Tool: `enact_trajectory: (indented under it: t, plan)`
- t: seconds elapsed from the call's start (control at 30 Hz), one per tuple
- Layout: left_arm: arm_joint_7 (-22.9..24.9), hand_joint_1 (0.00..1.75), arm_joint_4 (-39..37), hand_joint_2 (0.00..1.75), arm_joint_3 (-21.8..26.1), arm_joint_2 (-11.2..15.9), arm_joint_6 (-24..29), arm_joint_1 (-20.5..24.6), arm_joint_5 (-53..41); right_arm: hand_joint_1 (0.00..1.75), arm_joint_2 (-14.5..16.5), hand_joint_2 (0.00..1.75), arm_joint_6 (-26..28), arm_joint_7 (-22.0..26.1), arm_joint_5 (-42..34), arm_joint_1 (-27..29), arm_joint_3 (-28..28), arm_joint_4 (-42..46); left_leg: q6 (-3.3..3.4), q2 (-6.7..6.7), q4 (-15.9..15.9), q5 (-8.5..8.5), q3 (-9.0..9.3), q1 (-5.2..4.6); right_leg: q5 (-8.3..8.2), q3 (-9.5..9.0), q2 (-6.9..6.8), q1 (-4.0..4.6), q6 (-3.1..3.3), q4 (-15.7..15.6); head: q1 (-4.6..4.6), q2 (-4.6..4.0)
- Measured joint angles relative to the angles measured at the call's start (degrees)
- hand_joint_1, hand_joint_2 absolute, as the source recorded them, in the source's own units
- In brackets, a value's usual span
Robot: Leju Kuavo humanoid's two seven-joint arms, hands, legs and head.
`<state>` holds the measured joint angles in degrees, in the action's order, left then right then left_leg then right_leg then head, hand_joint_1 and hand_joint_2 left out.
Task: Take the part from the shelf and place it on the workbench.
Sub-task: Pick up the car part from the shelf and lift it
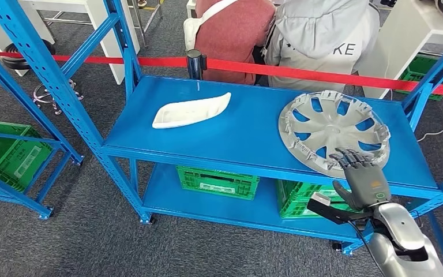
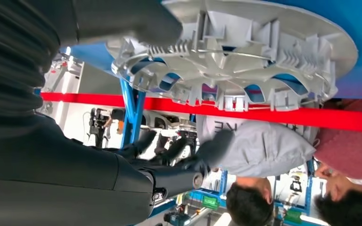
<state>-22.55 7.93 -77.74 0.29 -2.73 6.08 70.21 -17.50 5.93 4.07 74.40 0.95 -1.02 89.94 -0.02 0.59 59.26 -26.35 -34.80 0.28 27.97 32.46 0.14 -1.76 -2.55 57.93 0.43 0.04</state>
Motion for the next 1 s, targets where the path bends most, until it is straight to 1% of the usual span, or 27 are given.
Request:
enact_trajectory:
  t: [0.1, 0.3, 0.5, 1.0]
  plan:
    - [0.09, 0.0, 0.0, 0.0, -0.02, -0.01, -0.03, 0.0, -0.02, 0.0, 0.03, 1.75, -0.11, 0.16, -0.36, 0.5, -0.38, 0.0, -0.04, -0.01, 0.0, -0.03, 0.0, 0.0, 0.01, 0.0, 0.02, 0.0, 0.01, 0.0, 0.0, 0.0]
    - [-0.1, 0.0, 0.0, 0.0, -0.03, -0.03, -0.05, 0.02, 0.31, 0.0, 0.66, 1.75, 0.16, 0.54, -0.97, -0.15, -0.36, -0.32, -0.05, -0.02, -0.01, -0.04, 0.01, 0.0, 0.02, -0.01, 0.03, 0.0, 0.03, 0.0, -0.01, 0.0]
    - [-0.05, 0.0, 0.0, 0.0, -0.07, -0.08, -0.07, 0.03, 0.41, 0.0, 1.35, 1.75, 0.14, -0.2, -0.04, -1.67, -0.08, -1.22, -0.05, 0.0, -0.01, -0.04, 0.04, 0.01, 0.02, -0.04, 0.01, 0.0, 0.04, 0.0, -0.01, 0.0]
    - [0.54, 0.0, 0.0, 0.0, -1.25, -0.4, -0.38, 0.13, 0.31, 0.0, 3.24, 1.75, -0.88, -0.42, 0.82, -1.27, 0.07, -2.98, -0.08, -0.01, -0.02, -0.06, 0.07, 0.01, 0.07, -0.04, 0.01, 0.01, 0.08, 0.0, -0.01, 0.0]
